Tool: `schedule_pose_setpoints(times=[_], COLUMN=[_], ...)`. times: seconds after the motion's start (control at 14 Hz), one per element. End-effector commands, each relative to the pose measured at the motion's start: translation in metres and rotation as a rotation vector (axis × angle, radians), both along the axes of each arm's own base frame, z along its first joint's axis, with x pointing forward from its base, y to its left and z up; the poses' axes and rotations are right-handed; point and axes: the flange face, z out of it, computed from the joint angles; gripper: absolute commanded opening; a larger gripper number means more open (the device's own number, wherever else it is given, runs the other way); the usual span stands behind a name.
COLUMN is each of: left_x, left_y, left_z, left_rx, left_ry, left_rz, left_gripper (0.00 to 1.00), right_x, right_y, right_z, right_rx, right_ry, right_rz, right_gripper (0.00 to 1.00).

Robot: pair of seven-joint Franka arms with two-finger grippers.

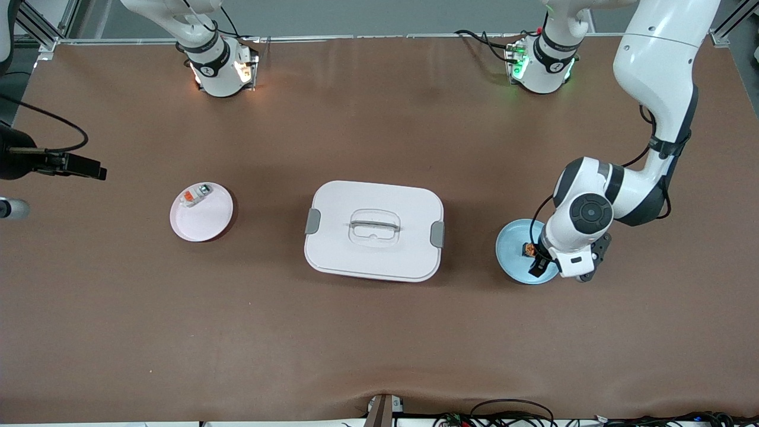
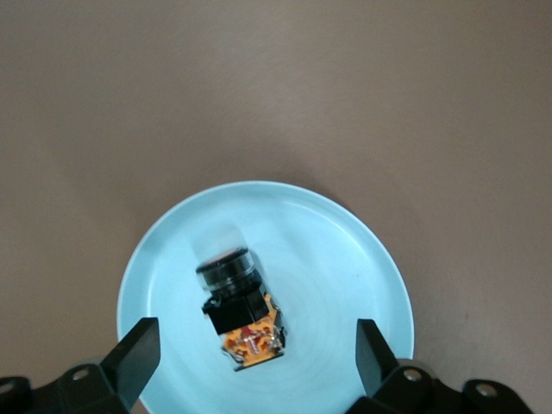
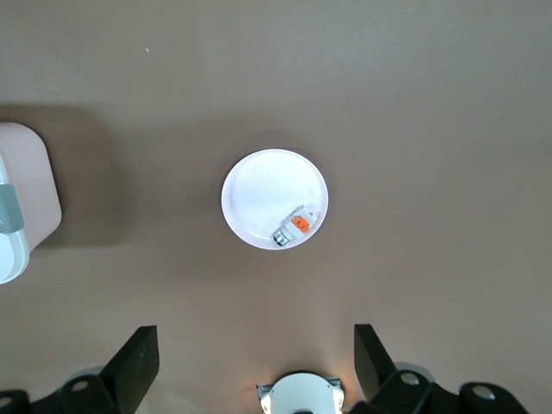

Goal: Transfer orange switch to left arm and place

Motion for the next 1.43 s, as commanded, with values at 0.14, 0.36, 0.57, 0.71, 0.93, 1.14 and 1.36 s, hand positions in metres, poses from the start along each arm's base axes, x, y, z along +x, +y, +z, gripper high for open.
schedule_pose_setpoints(times=[0.14, 0.36, 0.57, 0.71, 0.93, 1.14, 1.36], left_x=[-0.001, 0.003, 0.008, 0.011, 0.015, 0.021, 0.021], left_y=[0.011, 0.024, 0.045, 0.068, 0.089, 0.114, 0.115], left_z=[0.017, 0.018, 0.031, 0.038, 0.061, 0.087, 0.103], left_rx=[-0.045, -0.054, -0.077, -0.111, -0.098, -0.069, -0.053], left_ry=[0.065, 0.088, 0.068, 0.051, 0.023, -0.015, -0.016], left_rz=[-0.549, -0.785, -0.892, -0.941, -0.96, -0.929, -0.935], left_gripper=[1.0, 1.0, 1.0, 1.0, 1.0, 1.0, 1.0], right_x=[-0.023, -0.022, -0.023, -0.024, -0.023, -0.021, -0.024], right_y=[0.0, 0.0, 0.0, 0.001, -0.001, -0.003, -0.001], right_z=[0.013, 0.017, 0.023, 0.026, 0.031, 0.032, 0.031], right_rx=[0.005, 0.005, 0.005, 0.005, 0.004, 0.004, 0.004], right_ry=[-0.07, -0.093, -0.119, -0.133, -0.159, -0.172, -0.184], right_rz=[-0.003, -0.003, -0.004, -0.002, -0.006, -0.009, -0.007], right_gripper=[1.0, 1.0, 1.0, 1.0, 1.0, 1.0, 1.0])
